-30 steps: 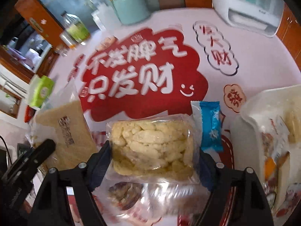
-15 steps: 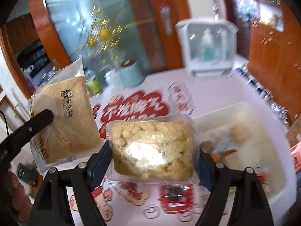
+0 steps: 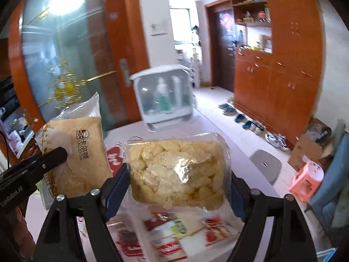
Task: Organize snacks
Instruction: 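Carry both bags into the white bin and release them, then move both tools back over the remaining snacks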
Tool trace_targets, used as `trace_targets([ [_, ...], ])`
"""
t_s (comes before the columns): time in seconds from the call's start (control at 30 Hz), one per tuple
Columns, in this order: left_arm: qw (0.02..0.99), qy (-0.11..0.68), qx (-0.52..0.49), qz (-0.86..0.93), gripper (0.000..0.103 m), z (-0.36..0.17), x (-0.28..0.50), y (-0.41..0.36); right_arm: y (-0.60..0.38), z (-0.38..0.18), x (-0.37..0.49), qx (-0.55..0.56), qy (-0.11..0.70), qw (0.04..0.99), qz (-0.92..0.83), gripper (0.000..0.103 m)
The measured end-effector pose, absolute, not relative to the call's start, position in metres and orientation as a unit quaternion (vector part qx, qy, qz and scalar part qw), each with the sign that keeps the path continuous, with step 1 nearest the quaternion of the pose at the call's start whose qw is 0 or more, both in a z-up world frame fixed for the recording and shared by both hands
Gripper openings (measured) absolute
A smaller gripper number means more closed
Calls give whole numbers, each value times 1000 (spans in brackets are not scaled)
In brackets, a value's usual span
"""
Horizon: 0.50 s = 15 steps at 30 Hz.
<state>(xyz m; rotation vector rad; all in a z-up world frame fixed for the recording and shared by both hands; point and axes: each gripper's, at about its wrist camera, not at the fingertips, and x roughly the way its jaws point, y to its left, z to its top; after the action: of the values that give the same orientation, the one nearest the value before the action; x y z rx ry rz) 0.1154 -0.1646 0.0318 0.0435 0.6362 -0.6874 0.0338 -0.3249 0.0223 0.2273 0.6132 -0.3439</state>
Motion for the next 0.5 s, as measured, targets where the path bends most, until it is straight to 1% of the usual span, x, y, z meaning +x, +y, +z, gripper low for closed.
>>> trace_targets([
  [0.17,879,328,52,-343,31,4,120,-212,-360,-5,38,125,341,915,-174,83],
  [0.2,876,337,59,-340,38,-3,121,-220,-365,-13,39,125,352,912,-171,83],
  [0.23,873,348,68,-336,60,-12,124,-227,-370,-21,44,124,364,907,-169,85],
  [0.27,871,358,79,-328,74,-21,127,-233,-374,-31,47,123,382,901,-167,85],
  [0.3,871,363,86,-319,92,-28,128,-236,-377,-38,48,122,395,895,-167,86],
  [0.37,879,356,98,-302,93,-37,128,-238,-381,-52,48,115,410,888,-173,90],
  [0.43,882,357,115,-284,93,-46,130,-241,-382,-61,48,103,414,887,-178,100],
  [0.5,883,364,113,-275,93,-50,134,-238,-384,-65,49,98,416,887,-173,100],
])
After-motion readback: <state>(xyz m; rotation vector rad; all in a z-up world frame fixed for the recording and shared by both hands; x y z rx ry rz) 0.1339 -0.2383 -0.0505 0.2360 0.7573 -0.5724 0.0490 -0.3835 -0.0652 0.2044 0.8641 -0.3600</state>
